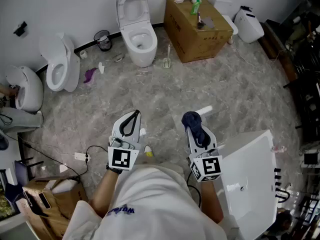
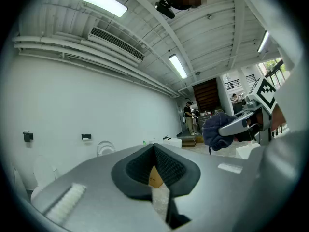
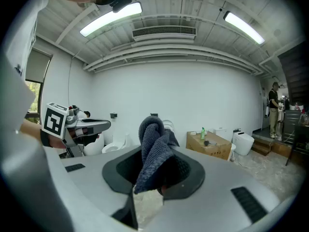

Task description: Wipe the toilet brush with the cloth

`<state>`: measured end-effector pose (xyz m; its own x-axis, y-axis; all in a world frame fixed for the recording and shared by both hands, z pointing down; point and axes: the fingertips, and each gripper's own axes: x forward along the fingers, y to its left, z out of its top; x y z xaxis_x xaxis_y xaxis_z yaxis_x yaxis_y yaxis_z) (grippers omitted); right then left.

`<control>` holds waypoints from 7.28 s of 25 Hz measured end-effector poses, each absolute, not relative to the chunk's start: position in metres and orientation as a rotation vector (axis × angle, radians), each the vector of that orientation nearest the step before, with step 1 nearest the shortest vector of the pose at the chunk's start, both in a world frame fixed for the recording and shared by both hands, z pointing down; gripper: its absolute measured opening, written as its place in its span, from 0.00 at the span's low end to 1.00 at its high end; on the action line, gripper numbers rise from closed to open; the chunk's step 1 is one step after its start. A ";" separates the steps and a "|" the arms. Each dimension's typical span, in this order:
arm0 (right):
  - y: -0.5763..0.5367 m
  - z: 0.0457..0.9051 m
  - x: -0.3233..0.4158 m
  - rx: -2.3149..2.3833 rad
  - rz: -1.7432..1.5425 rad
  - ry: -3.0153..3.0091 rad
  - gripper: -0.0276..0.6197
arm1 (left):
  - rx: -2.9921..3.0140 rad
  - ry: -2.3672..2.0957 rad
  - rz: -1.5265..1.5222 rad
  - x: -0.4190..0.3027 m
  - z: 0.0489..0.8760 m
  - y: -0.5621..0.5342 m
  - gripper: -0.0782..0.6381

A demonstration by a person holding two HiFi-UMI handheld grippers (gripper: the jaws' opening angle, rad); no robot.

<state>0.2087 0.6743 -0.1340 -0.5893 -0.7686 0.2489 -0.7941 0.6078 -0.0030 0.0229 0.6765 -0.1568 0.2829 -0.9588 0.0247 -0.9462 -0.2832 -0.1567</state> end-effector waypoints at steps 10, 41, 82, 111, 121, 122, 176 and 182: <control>0.656 -0.121 0.219 1.287 0.217 -2.589 0.21 | -2.425 1.825 -0.178 0.022 -0.150 0.663 0.11; 0.520 -0.080 0.157 1.216 0.335 -2.479 0.22 | -2.465 1.923 -0.171 -0.053 -0.119 0.540 0.11; 0.068 -0.043 0.080 1.594 0.399 -2.320 0.22 | -2.760 1.524 -0.264 -0.116 -0.061 0.027 0.11; -0.047 0.235 0.103 1.587 0.587 -2.382 0.22 | -2.800 1.651 -0.454 -0.045 0.216 -0.034 0.11; -0.097 0.350 0.089 1.635 0.347 -2.483 0.21 | -2.870 1.571 -0.270 -0.025 0.361 -0.065 0.11; -0.106 0.366 0.091 1.624 0.315 -2.481 0.21 | -2.871 1.510 -0.289 -0.020 0.381 -0.070 0.11; -0.190 0.556 0.047 1.006 -1.065 -1.688 0.19 | -2.820 1.367 -0.091 -0.004 0.560 -0.153 0.11; -0.179 0.575 0.054 0.952 -1.030 -1.670 0.19 | -2.821 1.369 -0.072 -0.002 0.558 -0.156 0.11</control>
